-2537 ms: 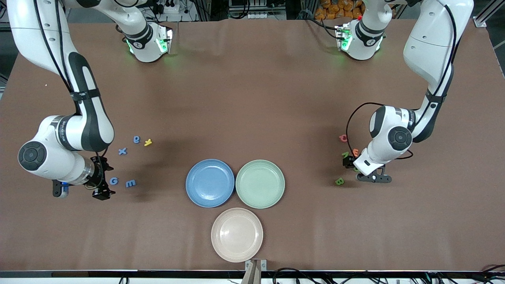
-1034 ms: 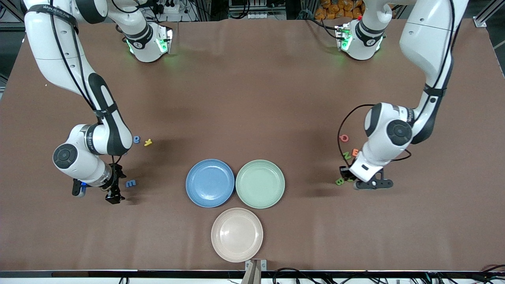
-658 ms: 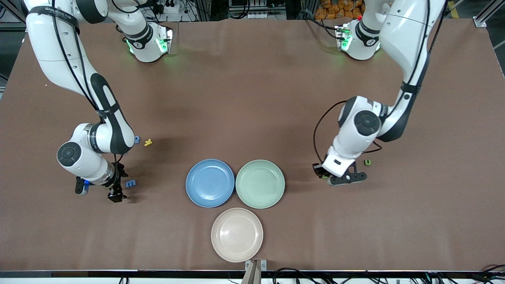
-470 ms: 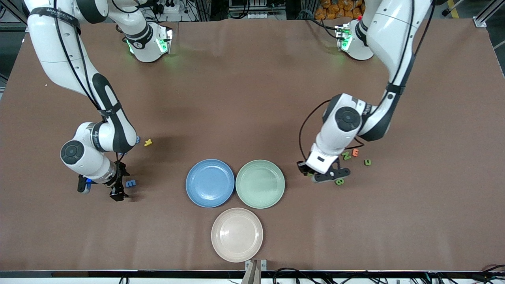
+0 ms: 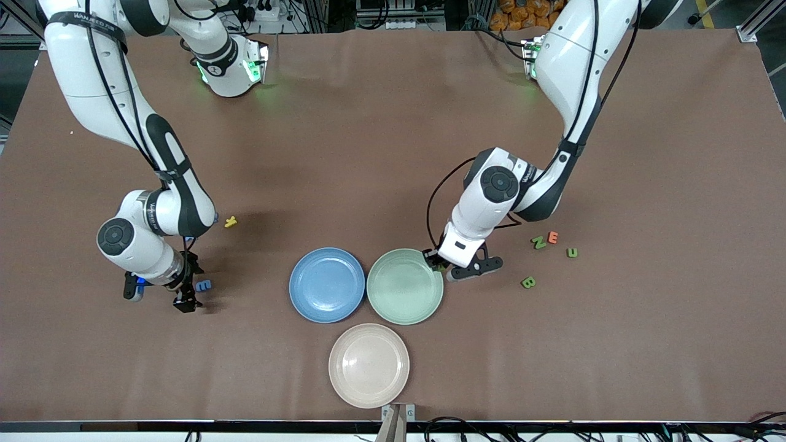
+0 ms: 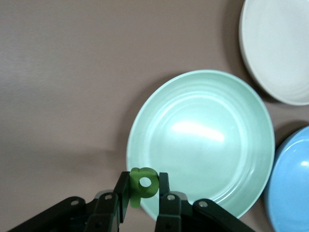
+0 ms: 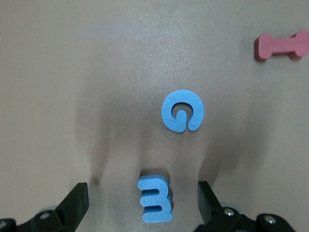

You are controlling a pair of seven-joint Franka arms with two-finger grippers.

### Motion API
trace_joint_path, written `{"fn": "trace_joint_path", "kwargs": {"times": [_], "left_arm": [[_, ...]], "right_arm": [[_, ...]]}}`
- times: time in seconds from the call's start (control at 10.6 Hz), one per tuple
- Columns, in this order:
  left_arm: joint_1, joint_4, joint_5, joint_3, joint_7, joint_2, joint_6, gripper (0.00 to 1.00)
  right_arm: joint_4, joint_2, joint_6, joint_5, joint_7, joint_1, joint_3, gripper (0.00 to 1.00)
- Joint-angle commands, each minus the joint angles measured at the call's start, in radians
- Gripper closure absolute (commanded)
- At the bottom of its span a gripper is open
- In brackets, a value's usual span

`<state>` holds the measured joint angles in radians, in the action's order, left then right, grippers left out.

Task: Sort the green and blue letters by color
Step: 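Carry the green p onto the green plate with the left gripper and release, then grasp the green n with the left gripper while the right gripper carries the m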

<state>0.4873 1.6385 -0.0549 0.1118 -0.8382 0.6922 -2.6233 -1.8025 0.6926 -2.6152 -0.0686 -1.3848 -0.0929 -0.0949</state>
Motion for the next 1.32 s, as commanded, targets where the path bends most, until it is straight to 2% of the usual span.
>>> {"fn": "trace_joint_path", "kwargs": {"times": [0.0,0.09,0.19,0.47,0.66,1.22], "left_arm": [[0.078,-0.155,-0.019,-0.044,-0.171,0.127,-0.087,0.65],[0.091,-0.161,-0.014,-0.061,-0.182,0.130,-0.096,0.22],[0.091,-0.160,0.010,-0.067,-0.182,0.122,-0.096,0.00],[0.085,-0.141,0.046,-0.076,-0.182,0.113,-0.087,0.00],[0.044,-0.053,0.098,-0.080,-0.156,0.041,-0.061,0.00],[-0.126,0.261,0.110,-0.067,0.198,-0.198,0.002,0.00]], "right_arm": [[-0.027,-0.013,-0.003,0.012,-0.005,-0.028,-0.002,0.06],[-0.034,-0.015,-0.006,0.013,0.009,-0.027,-0.002,0.21],[-0.035,-0.016,-0.005,0.013,0.035,-0.022,-0.002,0.28],[-0.035,-0.018,-0.002,0.013,0.038,-0.021,-0.002,0.26],[-0.035,-0.019,0.000,0.013,0.040,-0.018,-0.002,0.26],[-0.034,-0.027,0.024,0.013,0.070,-0.004,-0.002,0.25]]}}
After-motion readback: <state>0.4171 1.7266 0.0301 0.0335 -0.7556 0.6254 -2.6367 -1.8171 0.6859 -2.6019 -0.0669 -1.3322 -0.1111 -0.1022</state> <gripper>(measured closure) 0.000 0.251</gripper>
